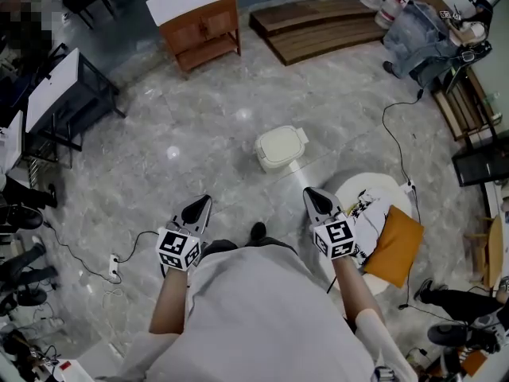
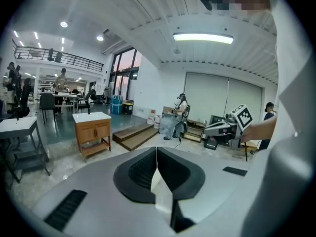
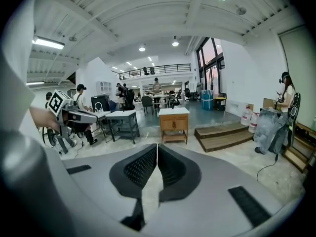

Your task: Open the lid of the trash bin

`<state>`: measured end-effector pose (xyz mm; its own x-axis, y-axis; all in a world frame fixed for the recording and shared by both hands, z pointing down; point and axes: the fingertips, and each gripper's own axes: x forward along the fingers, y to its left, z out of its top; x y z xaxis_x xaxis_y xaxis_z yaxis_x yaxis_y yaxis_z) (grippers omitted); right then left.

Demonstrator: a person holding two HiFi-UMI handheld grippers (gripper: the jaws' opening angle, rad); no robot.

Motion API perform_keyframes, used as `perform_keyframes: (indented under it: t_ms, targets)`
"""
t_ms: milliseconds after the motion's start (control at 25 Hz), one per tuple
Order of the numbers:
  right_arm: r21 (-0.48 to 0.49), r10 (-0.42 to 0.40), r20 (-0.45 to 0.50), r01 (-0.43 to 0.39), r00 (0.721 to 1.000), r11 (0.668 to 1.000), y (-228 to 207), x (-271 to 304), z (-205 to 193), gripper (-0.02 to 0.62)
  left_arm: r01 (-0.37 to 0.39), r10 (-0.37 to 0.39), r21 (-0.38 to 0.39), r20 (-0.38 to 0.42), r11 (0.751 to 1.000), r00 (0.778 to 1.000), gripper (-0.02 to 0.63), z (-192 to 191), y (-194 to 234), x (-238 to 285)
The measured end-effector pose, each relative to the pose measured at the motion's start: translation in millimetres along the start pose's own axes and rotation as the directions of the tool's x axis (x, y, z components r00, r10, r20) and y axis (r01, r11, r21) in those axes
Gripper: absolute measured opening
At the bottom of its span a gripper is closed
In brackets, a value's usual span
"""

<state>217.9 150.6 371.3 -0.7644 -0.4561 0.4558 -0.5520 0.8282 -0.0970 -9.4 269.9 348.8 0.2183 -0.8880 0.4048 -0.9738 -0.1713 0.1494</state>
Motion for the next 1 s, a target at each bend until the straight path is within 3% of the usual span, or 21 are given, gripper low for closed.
perform_keyframes:
  t_ms: [520, 1000]
  targets:
    - [0.027, -0.023, -0.007, 0.023, 1.000, 0.999, -26.5, 10.2, -1.5, 0.031, 0.026, -0.025, 0.014, -0.006, 1.000, 1.000, 0.018, 12.7, 6.6, 36.1]
    - [0.044, -0.108, -0.047, 0.110, 0.993, 0.993, -47.6, 49.0, 15.0, 0.031, 0.091, -0.090, 0.019, -0.015, 0.996, 0.996, 0.018, 31.5, 61.4, 83.3]
